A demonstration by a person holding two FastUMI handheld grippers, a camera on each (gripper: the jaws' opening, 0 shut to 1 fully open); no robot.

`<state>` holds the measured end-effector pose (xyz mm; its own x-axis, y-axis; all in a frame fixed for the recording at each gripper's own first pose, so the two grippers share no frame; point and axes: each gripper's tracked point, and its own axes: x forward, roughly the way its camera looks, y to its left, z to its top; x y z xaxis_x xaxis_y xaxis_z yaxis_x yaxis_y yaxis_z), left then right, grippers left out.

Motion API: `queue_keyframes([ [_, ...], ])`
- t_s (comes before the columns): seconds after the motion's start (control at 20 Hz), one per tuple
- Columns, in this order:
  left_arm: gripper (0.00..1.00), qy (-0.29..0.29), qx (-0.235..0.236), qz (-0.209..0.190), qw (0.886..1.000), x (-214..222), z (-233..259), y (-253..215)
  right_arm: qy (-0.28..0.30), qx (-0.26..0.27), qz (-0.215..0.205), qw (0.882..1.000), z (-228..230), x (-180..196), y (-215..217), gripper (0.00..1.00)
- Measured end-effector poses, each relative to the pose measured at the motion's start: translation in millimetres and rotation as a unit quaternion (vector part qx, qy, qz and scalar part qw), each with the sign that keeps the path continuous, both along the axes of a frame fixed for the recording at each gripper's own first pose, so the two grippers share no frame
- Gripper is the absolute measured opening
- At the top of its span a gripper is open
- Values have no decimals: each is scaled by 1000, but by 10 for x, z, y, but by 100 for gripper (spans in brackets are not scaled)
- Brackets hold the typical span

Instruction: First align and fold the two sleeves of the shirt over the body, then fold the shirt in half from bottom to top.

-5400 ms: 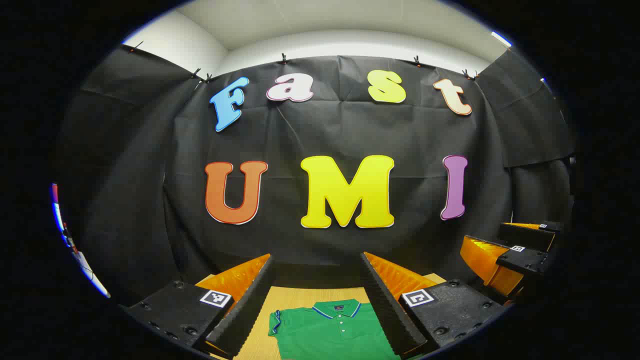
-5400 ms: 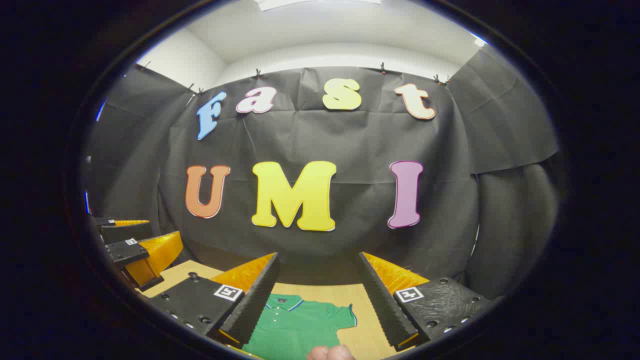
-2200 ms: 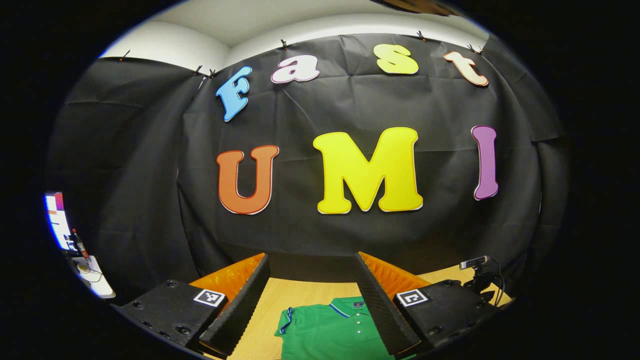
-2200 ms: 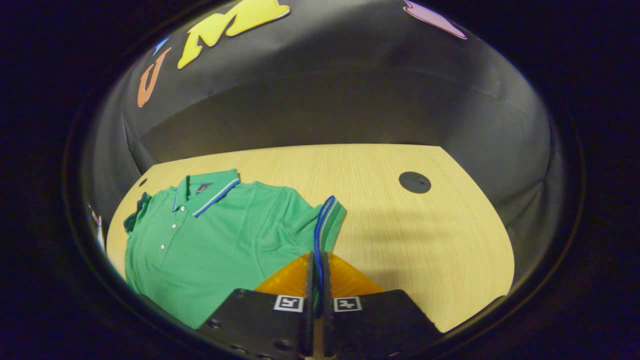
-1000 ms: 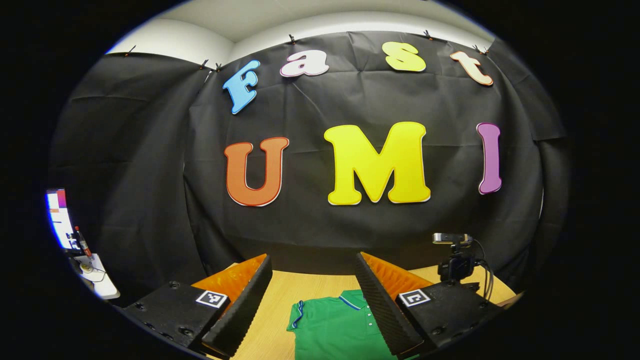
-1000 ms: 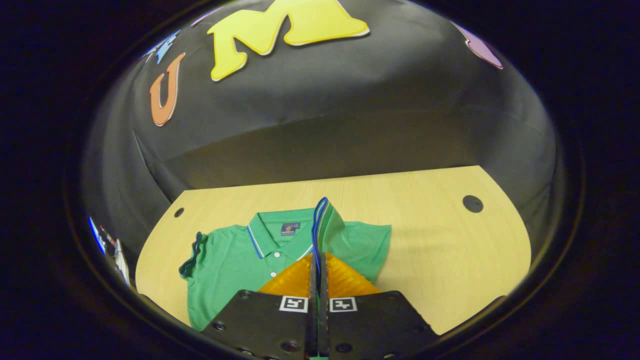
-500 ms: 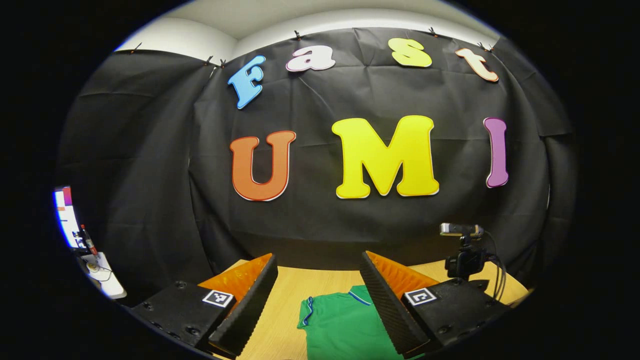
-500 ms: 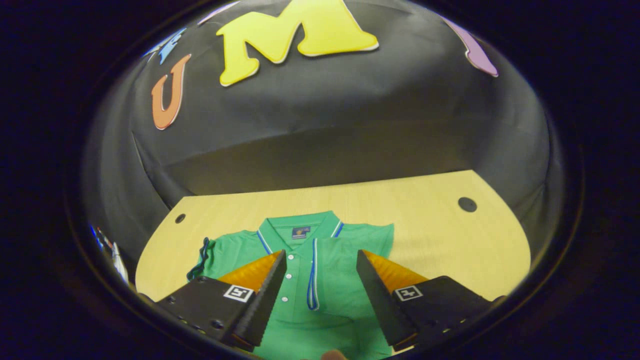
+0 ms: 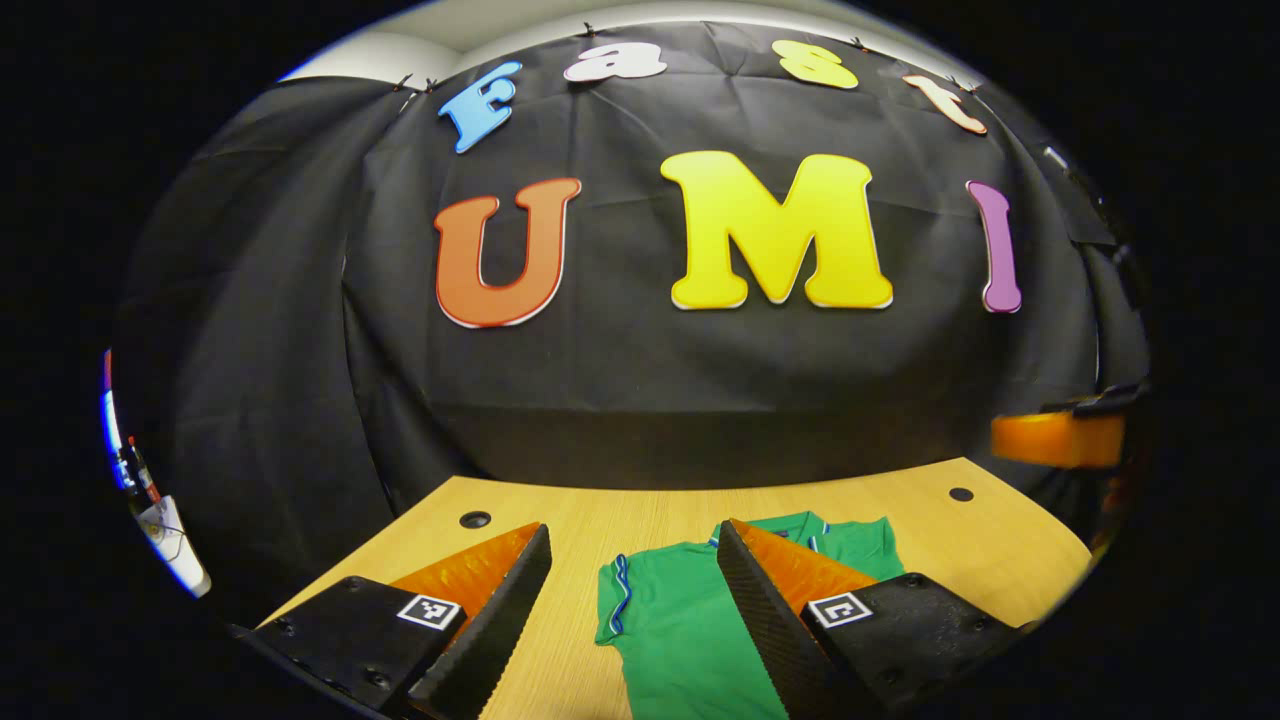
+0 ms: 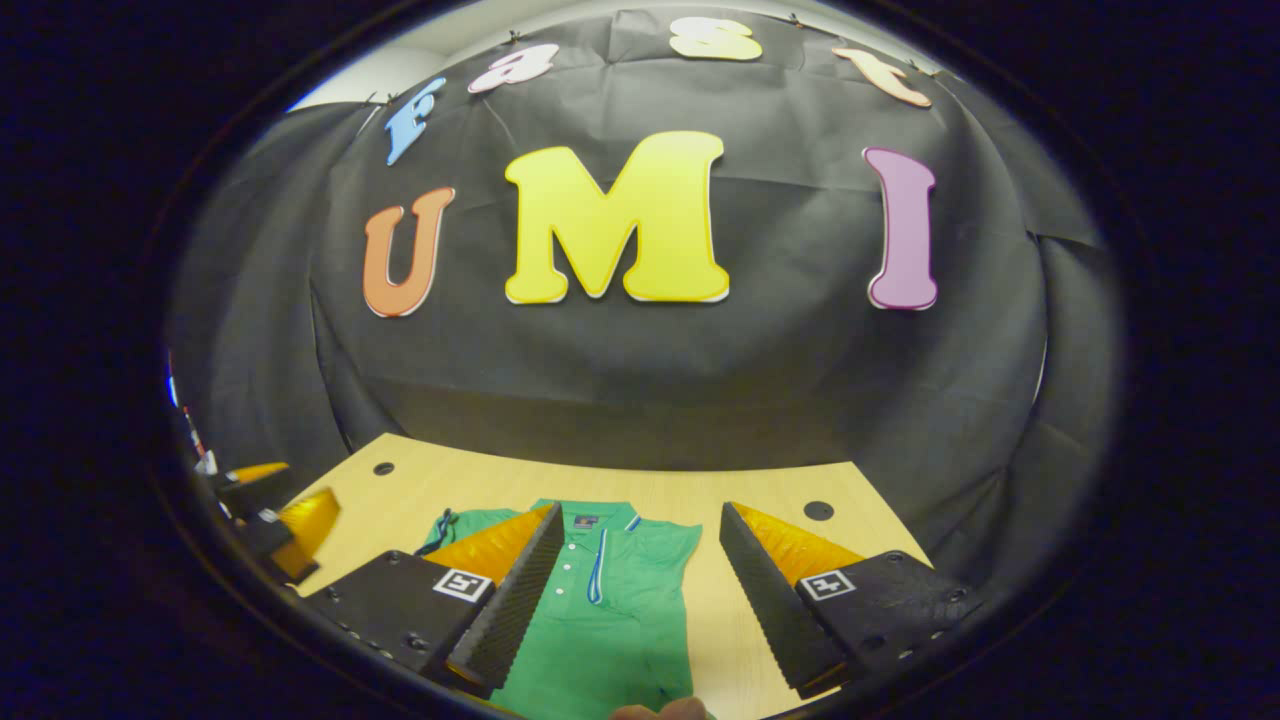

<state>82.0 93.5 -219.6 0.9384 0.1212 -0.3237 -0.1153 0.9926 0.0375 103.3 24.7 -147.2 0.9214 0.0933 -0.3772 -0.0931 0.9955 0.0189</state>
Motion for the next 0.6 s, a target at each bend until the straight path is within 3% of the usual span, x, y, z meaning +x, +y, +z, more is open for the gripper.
queue_keyframes([
  [0.15,100,48,-13,5,999,222,-598,177,-10,0,-7,1000,248,-233,-72,96],
  [0.35,100,126,-10,-16,992,412,-1371,301,-3,8,-26,1000,384,-401,-171,96],
  [0.6,100,161,5,-28,987,566,-1778,415,15,12,-52,998,330,-460,-335,96],
])
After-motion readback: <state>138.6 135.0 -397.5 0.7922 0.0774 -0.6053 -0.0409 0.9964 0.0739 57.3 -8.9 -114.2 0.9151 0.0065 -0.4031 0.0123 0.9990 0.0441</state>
